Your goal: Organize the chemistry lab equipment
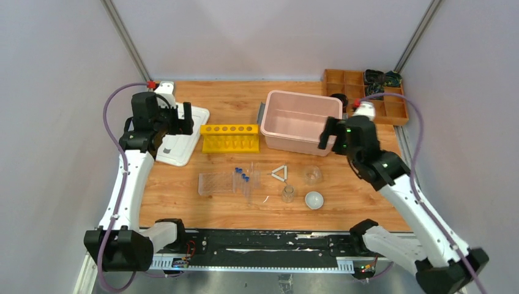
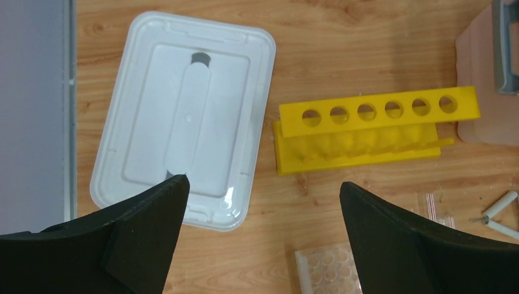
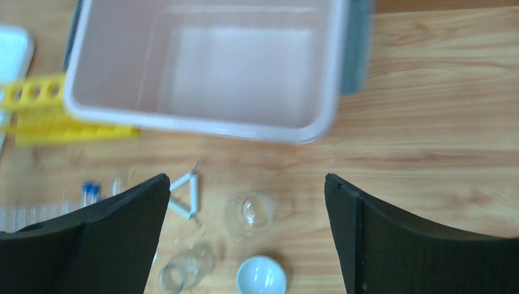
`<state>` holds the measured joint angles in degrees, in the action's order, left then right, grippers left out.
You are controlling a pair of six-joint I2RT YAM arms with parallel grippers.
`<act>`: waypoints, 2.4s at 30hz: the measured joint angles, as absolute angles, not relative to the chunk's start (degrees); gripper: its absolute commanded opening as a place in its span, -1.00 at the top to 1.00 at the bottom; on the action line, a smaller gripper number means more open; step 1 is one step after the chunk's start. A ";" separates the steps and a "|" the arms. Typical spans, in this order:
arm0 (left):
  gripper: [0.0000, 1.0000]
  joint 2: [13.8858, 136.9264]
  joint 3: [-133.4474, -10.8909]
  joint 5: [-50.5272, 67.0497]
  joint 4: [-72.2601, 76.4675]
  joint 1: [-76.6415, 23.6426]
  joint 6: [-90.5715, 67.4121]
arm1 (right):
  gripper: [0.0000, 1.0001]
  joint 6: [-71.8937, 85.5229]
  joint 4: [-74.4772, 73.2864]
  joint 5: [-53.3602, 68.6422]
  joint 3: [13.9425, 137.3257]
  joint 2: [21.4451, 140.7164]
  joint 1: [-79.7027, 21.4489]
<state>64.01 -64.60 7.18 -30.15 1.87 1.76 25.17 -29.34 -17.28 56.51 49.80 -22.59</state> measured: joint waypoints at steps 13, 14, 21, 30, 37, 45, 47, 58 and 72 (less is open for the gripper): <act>-1.00 63.77 -65.78 7.75 -37.50 2.22 0.60 | -1.00 31.42 -43.05 -25.39 84.60 86.59 -53.39; -1.00 63.64 -65.91 7.84 -37.60 2.24 0.58 | -1.00 31.27 -42.48 -23.51 84.25 87.09 -53.21; -1.00 63.05 -66.70 8.71 -38.81 2.46 -0.21 | -0.55 31.59 -41.65 -20.51 88.23 94.48 -55.09; -1.00 62.98 -66.70 9.50 -39.70 2.46 -0.75 | -0.19 34.28 -41.58 -17.30 93.58 110.54 -58.30; -1.00 62.48 -66.70 10.00 -40.07 2.46 -0.75 | -0.06 36.73 -40.07 -16.84 96.16 114.74 -58.28; -1.00 61.91 -66.70 10.11 -41.01 2.48 -0.64 | 0.02 39.29 -38.44 -18.02 96.82 119.37 -57.93; -1.00 61.56 -66.70 10.24 -41.12 2.48 -0.62 | 0.03 39.55 -38.22 -18.04 96.79 120.27 -57.71; -1.00 60.82 -66.70 11.27 -41.34 2.48 -0.64 | 0.13 40.07 -35.11 -18.13 96.79 121.16 -55.64; -1.00 60.58 -66.70 13.15 -41.34 2.48 -0.86 | 0.31 40.99 -32.80 -18.17 95.39 123.72 -55.31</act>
<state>60.58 -66.70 13.15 -41.34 2.48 -0.86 40.99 -32.80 -18.17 95.39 123.72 -55.31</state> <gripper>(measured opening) 0.997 0.391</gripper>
